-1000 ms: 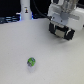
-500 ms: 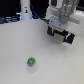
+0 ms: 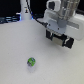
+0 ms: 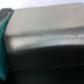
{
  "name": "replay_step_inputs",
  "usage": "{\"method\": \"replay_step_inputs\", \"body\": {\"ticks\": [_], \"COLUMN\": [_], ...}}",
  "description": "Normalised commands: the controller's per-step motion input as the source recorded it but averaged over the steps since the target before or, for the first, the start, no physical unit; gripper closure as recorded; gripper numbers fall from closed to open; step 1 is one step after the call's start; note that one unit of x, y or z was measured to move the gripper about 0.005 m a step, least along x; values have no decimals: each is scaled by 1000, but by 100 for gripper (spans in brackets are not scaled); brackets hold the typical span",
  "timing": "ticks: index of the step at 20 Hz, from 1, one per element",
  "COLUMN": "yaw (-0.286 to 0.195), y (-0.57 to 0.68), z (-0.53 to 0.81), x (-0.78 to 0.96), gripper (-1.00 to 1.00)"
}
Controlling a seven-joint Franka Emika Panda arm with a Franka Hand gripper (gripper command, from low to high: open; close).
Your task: Open the kcup holder, insert the kcup into the holder, and close the kcup holder
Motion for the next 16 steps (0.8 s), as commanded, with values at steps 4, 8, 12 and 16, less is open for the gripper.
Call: {"method": "replay_step_inputs", "body": {"ticks": [4, 8, 12, 16], "yaw": [-74, -72, -101, -134], "y": [-257, -304, -414, -611], "z": [145, 214, 262, 266], "x": [328, 334, 352, 368], "gripper": [-100, -100, -100, -100]}}
